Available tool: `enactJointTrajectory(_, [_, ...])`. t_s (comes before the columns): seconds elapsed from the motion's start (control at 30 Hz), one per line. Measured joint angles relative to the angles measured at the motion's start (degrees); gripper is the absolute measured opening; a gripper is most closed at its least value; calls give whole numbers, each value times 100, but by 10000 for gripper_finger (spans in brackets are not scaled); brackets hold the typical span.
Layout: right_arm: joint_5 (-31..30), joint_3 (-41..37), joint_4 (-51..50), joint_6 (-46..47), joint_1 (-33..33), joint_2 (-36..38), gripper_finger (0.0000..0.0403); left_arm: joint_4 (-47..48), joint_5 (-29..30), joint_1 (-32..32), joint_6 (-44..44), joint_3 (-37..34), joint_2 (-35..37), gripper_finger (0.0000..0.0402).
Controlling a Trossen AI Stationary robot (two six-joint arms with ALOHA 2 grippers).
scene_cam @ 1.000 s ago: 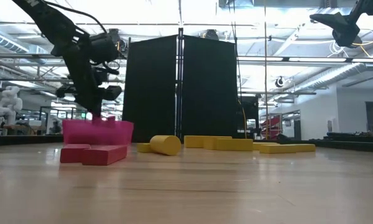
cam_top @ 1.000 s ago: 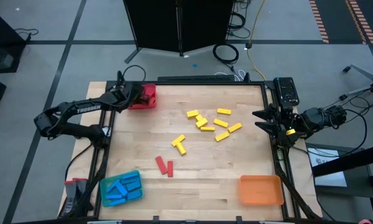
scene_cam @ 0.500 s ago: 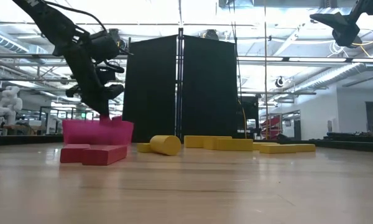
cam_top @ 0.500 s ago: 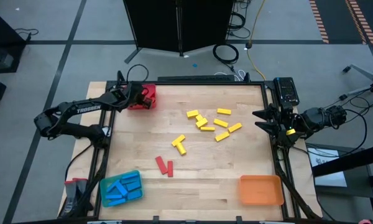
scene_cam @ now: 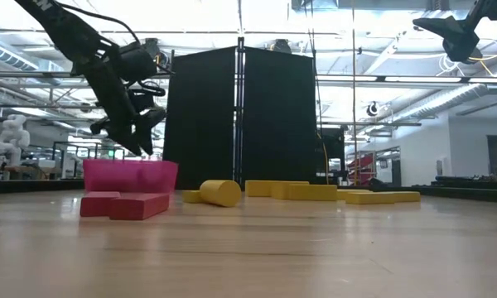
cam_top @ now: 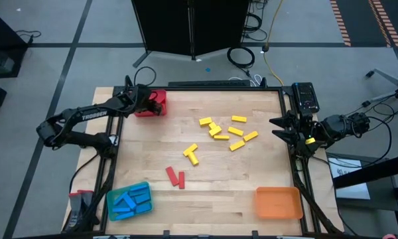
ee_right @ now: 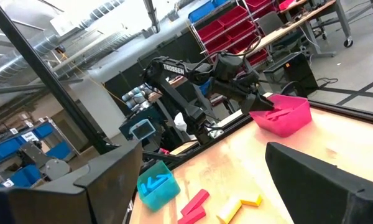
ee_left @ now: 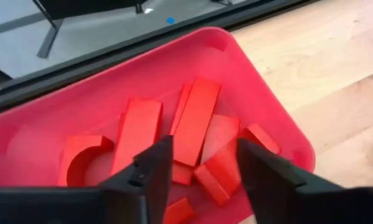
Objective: Sort blocks
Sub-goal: Put the red block into the red bin
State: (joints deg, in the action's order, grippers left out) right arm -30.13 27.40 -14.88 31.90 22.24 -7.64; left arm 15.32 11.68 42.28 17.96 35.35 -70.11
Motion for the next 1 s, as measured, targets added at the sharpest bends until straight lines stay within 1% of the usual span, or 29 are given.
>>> enactJointTrajectory(0.1, [4,0,-1,0,0,0,338,43,-95,0,194,0,0,214])
enactJointTrajectory(0.17, [4,0,-1,0,-2,0,338,47,-386,4,251,37,24,227])
enactJointTrajectory(0.3, [9,0,-1,24,0,2,338,19,-1192,9,111,460,201,230])
enactJointTrajectory(0.43, [11,0,-1,26,-2,2,338,45,-1766,-206,224,1055,513,231])
enactJointTrajectory(0.57, [17,0,-5,23,-2,2,338,64,-2348,-878,-650,1443,811,231])
enactJointTrajectory(0.7, [17,0,-23,22,0,2,338,60,-2636,-1685,-823,1577,1001,231])
enactJointTrajectory(0.77, [15,0,-23,22,-2,2,338,145,-2679,-2113,-965,1576,1008,231])
enactJointTrajectory(0.87, [14,0,-23,22,-2,2,338,508,-2685,-2795,-1573,1575,985,231])
enactJointTrajectory(0.93, [14,0,-23,22,0,2,338,748,-2536,-3227,-2017,1576,891,231])
enactJointTrajectory(1.0, [13,0,-23,28,-1,2,338,1036,-2269,-3605,-2435,1568,777,231])
